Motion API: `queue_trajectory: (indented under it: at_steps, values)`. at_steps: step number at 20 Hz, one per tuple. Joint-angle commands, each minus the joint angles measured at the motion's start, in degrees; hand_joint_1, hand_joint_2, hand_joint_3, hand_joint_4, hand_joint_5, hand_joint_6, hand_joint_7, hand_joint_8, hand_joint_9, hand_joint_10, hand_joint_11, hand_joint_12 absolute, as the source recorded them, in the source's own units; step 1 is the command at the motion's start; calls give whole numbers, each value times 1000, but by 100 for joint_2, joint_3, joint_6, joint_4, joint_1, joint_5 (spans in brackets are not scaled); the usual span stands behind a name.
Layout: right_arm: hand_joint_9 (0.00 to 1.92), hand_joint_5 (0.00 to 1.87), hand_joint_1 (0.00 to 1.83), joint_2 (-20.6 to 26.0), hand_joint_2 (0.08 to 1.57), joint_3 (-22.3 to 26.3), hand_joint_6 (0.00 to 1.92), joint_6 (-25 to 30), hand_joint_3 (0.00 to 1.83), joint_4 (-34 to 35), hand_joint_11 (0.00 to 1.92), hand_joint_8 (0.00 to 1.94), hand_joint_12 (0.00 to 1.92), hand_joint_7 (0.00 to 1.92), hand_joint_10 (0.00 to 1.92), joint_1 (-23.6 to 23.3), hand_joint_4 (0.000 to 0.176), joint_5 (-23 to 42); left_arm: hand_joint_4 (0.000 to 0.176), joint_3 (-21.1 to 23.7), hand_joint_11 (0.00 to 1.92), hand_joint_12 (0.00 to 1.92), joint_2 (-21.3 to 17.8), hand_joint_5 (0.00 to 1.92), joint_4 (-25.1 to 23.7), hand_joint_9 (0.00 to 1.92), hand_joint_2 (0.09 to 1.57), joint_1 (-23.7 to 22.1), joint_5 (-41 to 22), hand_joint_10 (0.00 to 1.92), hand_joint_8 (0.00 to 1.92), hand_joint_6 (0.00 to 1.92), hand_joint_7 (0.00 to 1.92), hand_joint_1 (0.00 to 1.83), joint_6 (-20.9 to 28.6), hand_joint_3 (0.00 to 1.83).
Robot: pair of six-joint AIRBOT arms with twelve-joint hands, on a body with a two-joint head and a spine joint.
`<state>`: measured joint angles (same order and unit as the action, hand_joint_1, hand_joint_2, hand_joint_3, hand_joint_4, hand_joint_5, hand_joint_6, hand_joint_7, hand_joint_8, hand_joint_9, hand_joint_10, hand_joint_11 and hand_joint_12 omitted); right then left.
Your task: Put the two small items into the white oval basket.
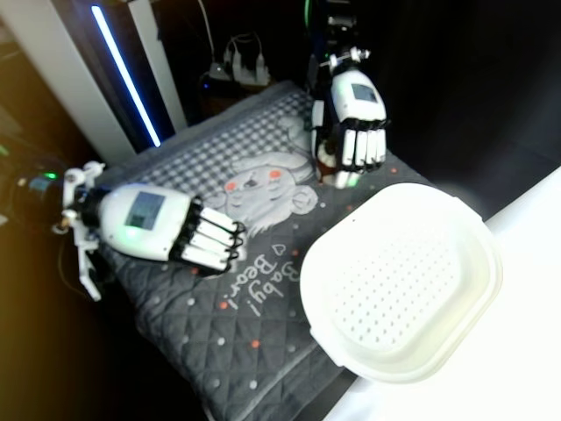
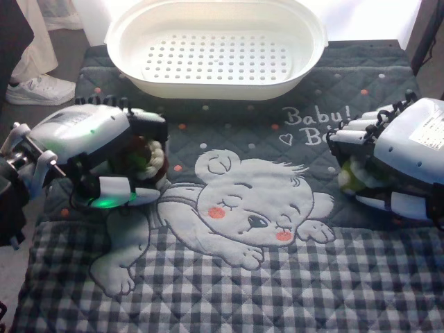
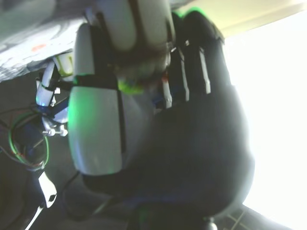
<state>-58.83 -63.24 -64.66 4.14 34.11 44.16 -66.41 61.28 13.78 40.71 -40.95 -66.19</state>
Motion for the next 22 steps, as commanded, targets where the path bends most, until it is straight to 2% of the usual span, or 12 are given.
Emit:
queue_trajectory:
  at_steps: [1,2,3,5,7,9,10,13,15,18,20,22]
  values:
    - [669,540,1287,78,1051,-3,1748,-28,586,-10,817,1699,1921,639,1798,-46,0,595,0,45,675,1921,-69,555,-60,554,1363,2,-635,1850,1748,1624,457,1224,-11,3]
    - [784,562,1144,100,1028,18,1728,-28,666,-42,871,1754,1921,696,1896,-46,0,638,0,92,599,1921,-112,441,-76,561,1328,41,-745,1795,1715,1745,482,1400,-12,0]
    - [824,578,1117,150,1000,70,1732,-28,734,-89,893,1790,1921,712,1916,-46,0,741,0,218,604,1921,-210,502,-150,548,1354,92,-978,1811,1741,1701,465,1285,-14,15]
    - [759,584,1317,333,857,207,1837,-26,1010,-170,966,1875,1921,703,1921,-74,0,1046,0,411,613,1921,-396,425,-318,592,1315,44,-1397,1771,1684,1692,478,1412,-17,4]
    - [851,557,1081,385,1037,203,1785,-26,725,-305,988,1865,1921,642,1921,-463,0,1031,0,456,504,1921,-532,396,-521,596,1304,-231,-1565,1750,1670,1673,485,1448,-15,0]
    - [998,527,1076,333,990,106,1893,-27,871,-457,1134,1923,1921,691,1921,-917,0,882,0,362,440,1921,-553,349,-645,580,1313,-634,-1527,1763,1699,1734,472,1444,-15,2]
    - [963,566,1100,224,947,-25,1848,-27,911,-465,1062,1898,1921,725,1921,-1159,0,806,7,232,380,1921,-485,490,-703,410,1376,-947,-1415,1889,1765,1705,477,1119,-15,9]
    - [972,634,1274,-223,912,-563,1910,-26,886,-571,1072,1854,1921,690,1921,-1906,0,219,20,-396,510,1921,6,528,-825,417,1385,-1881,-645,1921,1771,1674,502,1049,-32,4]
    - [925,596,1300,-663,988,-1001,1921,-35,707,-788,1058,1798,1921,642,1921,-2444,0,-379,0,-918,551,1921,404,341,-665,580,1328,-2201,-226,1772,1703,1700,470,1395,-30,0]
    - [935,559,1084,-1079,995,-1355,1861,-973,819,-241,1066,1869,1921,668,1921,-2739,5,-763,0,-1670,626,1921,1036,464,-547,557,1379,-2578,394,1834,1742,1765,427,1245,-30,15]
    - [877,563,1286,-1417,1057,-1779,1919,-1000,569,-19,1028,1766,1921,622,1921,-2796,0,-1003,0,-2112,601,1921,1355,485,-412,561,1378,-2669,760,1833,1741,1722,425,1247,-30,7]
    - [885,486,1046,-1632,1133,-2051,1838,-1000,587,151,1059,1883,1921,590,1921,-2815,2,-1143,11,-2381,629,1921,1540,506,-295,501,1385,-2692,979,1872,1740,1675,483,1080,-30,1]
